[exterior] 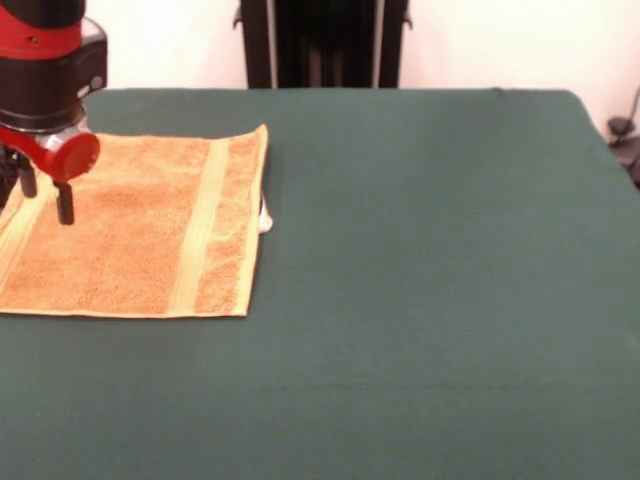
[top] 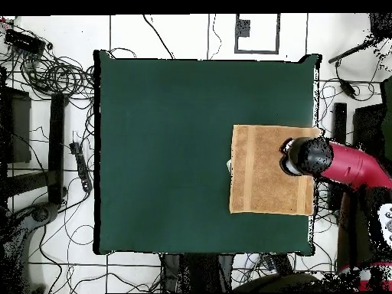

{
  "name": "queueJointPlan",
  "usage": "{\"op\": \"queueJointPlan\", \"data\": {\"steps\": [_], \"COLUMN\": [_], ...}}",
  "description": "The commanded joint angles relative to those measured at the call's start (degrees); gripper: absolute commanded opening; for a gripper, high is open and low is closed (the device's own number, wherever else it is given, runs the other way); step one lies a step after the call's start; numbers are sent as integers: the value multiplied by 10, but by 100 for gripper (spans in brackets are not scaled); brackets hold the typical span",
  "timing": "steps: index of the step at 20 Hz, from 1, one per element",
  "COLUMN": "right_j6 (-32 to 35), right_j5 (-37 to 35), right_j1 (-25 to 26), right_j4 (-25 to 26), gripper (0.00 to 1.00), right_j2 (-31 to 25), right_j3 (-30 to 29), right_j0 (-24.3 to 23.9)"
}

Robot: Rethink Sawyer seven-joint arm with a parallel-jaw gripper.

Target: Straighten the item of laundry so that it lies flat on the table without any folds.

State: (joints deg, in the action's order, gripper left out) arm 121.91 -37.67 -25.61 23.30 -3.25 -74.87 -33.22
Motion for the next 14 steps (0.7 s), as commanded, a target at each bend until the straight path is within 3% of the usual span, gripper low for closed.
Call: {"op": "queueJointPlan", "data": {"steps": [1, 14], "right_j6": [-5, 9], "right_j5": [19, 15], "right_j1": [23, 51], "right_j4": [-8, -11], "gripper": [100, 100], "right_j2": [-65, -56], "right_j3": [-83, -57], "right_j0": [47, 70]}}
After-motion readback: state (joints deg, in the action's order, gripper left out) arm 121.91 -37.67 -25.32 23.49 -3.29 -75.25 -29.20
